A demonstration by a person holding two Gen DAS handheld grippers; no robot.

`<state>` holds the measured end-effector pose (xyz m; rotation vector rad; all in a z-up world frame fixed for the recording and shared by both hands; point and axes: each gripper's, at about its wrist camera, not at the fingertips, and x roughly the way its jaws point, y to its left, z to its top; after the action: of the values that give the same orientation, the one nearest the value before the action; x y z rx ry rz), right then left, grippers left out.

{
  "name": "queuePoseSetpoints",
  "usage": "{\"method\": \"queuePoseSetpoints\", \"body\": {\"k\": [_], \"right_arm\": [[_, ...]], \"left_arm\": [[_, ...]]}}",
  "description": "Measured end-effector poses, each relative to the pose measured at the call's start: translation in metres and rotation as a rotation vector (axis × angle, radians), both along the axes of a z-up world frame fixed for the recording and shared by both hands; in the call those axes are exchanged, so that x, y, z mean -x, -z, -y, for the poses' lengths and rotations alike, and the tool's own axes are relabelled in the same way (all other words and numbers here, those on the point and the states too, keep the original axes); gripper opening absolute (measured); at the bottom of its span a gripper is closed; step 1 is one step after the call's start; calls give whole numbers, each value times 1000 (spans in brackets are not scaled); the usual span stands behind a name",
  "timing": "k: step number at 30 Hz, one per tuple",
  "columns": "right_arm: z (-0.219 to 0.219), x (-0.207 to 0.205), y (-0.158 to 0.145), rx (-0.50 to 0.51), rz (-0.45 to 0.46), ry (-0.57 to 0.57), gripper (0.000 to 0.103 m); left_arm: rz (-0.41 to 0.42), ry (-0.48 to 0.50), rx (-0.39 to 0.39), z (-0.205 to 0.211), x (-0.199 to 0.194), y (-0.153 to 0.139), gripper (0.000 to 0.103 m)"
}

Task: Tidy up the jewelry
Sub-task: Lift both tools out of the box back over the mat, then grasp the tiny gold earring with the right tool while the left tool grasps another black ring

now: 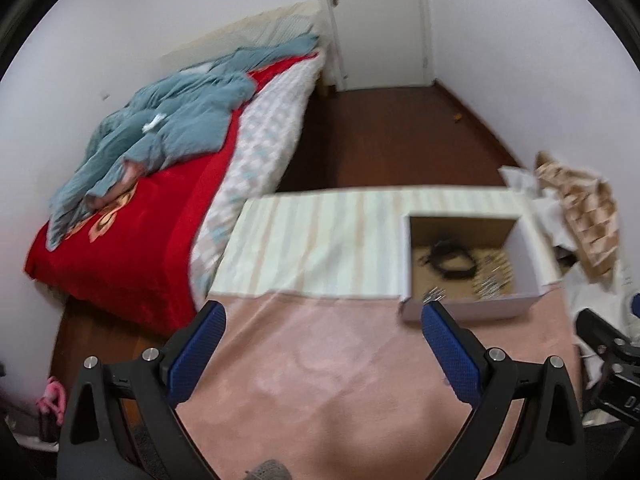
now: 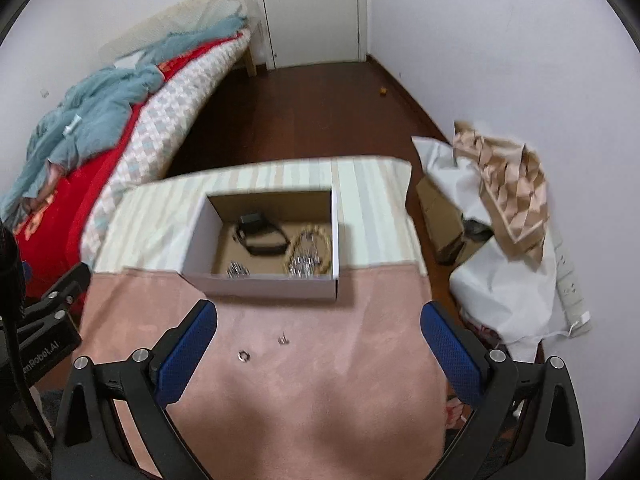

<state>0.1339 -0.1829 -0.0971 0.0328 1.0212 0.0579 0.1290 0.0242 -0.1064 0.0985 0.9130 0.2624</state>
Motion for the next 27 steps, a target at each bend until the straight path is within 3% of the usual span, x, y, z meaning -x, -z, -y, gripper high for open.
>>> {"method": "queuePoseSetpoints", "body": {"k": [1,3,4,7,13,16,18,21,27], "right_arm": [[-1,0,12,-16,-4,-9,100],[-4,-3,42,-50,-42,-28,77],[-5,-6,58,-71,-74,-37,59],[-7,-11,99,-163,-132,-61,53],[-22,-12,151,-175,-150,-87,40],[-31,-12,154,-130,-114,-106,30],[-37,-13,154,-103,-104,-123,11],[-42,-11,151,-64,-93,-144,9],[-13,0,134,-116,-66,-71,9]], "left_arm": [[-21,-15,-10,-2,-1,11,100],[-72,-44,-28,-8,-3,37,100],[-96,-57,-44,-10,-3,50,100],[-172,-83,-80,-15,-6,87,100],[-236,-103,-88,-27,-7,123,100],[-249,-103,-94,-31,-7,130,100],[-257,-104,-94,-33,-6,134,100],[-261,-94,-81,-32,-6,135,100],[-239,28,-27,5,-6,127,100]]}}
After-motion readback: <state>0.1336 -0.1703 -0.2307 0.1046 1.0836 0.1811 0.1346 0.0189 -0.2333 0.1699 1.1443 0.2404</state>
